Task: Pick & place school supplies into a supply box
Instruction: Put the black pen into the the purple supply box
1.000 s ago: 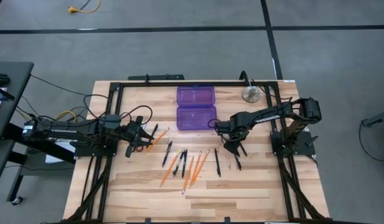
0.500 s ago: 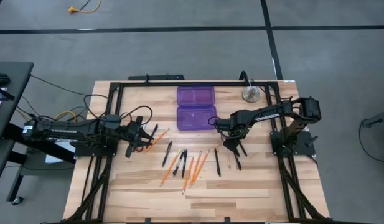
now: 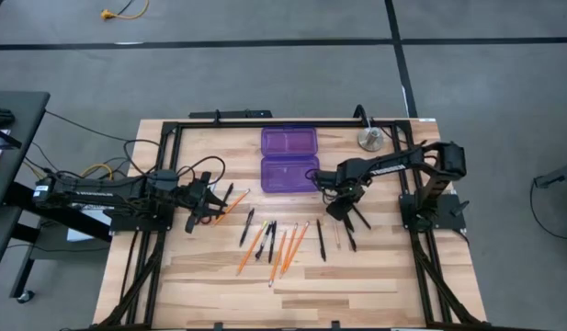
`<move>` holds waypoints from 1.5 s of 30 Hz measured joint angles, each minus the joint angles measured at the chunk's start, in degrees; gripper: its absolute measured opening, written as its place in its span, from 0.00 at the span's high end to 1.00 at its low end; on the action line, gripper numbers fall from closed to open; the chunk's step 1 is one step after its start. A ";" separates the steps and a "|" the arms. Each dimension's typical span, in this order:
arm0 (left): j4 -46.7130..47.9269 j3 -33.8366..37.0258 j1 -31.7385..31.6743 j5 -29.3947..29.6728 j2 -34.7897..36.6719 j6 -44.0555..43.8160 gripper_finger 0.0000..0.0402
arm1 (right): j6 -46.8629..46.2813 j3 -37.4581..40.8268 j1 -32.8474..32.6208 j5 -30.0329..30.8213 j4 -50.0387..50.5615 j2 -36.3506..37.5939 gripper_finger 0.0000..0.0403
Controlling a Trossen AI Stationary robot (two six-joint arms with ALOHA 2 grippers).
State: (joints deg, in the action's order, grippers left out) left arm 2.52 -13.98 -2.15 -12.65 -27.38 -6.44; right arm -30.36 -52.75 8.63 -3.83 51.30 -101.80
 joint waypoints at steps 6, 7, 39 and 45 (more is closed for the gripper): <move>0.32 0.00 0.00 -0.02 0.00 -0.05 0.74 | 0.56 -0.14 0.25 0.16 -0.19 -0.74 0.69; 0.32 0.00 0.01 -0.01 0.01 -0.07 0.74 | 0.50 0.22 0.46 0.36 -0.55 -0.01 0.70; 0.59 0.00 0.02 -0.01 0.01 -0.22 0.74 | -2.64 0.58 1.30 4.01 1.54 4.23 0.98; 0.59 0.00 0.02 -0.02 0.01 -0.22 0.74 | -2.27 -2.50 1.30 4.19 5.05 4.05 0.99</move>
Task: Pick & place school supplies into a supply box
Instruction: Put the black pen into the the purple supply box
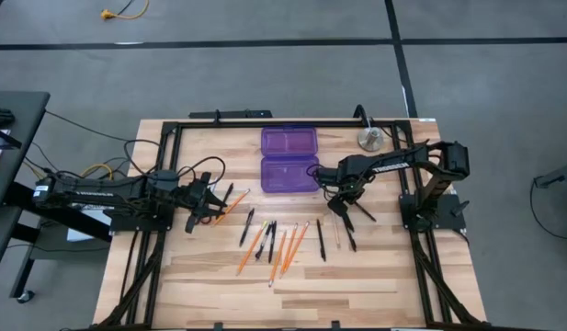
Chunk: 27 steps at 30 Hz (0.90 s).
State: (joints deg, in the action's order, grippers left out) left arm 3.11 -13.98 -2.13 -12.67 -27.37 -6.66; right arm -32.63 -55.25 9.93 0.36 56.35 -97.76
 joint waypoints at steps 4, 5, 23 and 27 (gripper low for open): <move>0.00 0.00 0.00 0.00 0.01 0.00 0.74 | 1.08 -2.71 -0.02 0.22 1.44 0.06 1.00; 0.00 0.00 0.00 0.00 0.02 0.00 0.74 | 1.16 -3.49 -0.02 0.52 2.04 0.10 0.99; 0.07 0.00 0.00 0.00 0.00 0.00 0.74 | 2.72 -6.81 -0.14 2.75 11.17 0.22 0.98; 0.08 0.00 0.00 0.00 -0.01 0.00 0.74 | 4.13 -5.36 -0.15 2.49 9.19 0.26 0.90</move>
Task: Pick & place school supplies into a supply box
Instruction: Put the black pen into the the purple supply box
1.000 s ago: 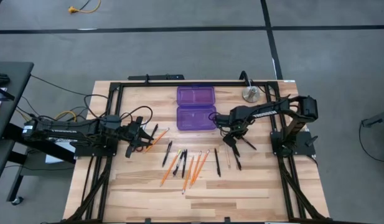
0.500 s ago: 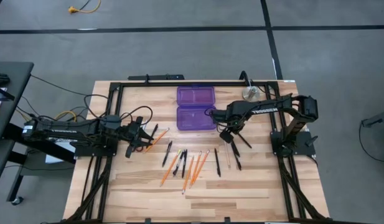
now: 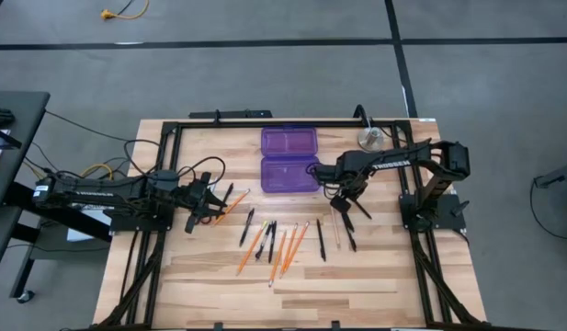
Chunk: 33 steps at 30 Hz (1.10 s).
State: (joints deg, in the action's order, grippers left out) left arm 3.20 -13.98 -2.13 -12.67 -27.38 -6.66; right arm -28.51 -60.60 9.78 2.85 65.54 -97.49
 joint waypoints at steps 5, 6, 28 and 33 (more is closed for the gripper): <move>0.00 0.00 0.00 0.00 0.00 0.00 0.74 | 0.65 1.00 0.28 -0.09 -3.12 0.00 0.78; 0.00 0.00 0.01 0.00 0.02 0.00 0.74 | 0.67 1.23 0.46 -0.11 -3.53 0.00 0.76; -0.02 0.02 0.02 0.01 0.01 -0.01 0.74 | 0.18 12.44 3.85 -3.61 -16.66 0.49 0.81; -0.02 0.02 0.02 0.00 0.02 -0.02 0.74 | -1.46 11.80 3.82 -3.56 -16.19 0.26 0.97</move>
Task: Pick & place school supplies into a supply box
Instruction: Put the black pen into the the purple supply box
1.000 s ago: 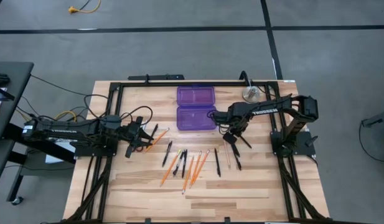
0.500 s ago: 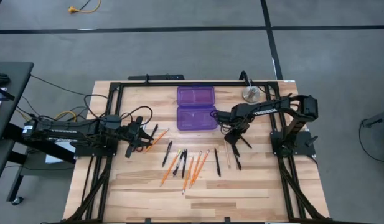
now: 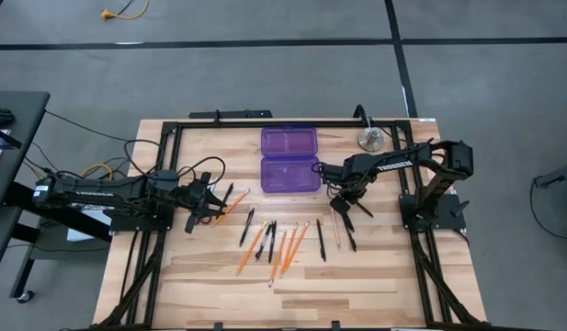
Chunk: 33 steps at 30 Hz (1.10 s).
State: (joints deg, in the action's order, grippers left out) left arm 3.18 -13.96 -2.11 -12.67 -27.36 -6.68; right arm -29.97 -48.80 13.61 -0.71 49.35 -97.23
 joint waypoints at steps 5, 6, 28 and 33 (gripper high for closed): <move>0.00 0.00 0.00 0.00 -0.02 0.00 0.74 | -0.49 -1.57 0.00 0.29 1.68 -0.32 0.95; -0.02 0.00 0.00 0.00 0.00 0.00 0.74 | -0.49 -1.93 0.00 0.40 2.14 -0.35 0.95; -0.02 0.00 0.00 0.00 -0.02 0.00 0.74 | 3.03 -15.54 0.05 6.61 12.16 -0.36 0.98; -0.02 0.00 0.00 0.00 -0.01 0.00 0.74 | 6.67 -21.53 0.43 7.13 12.12 -0.33 0.98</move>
State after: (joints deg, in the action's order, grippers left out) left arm 3.16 -13.96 -2.11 -12.67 -27.37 -6.68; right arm -23.30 -70.33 14.04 6.42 61.47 -97.56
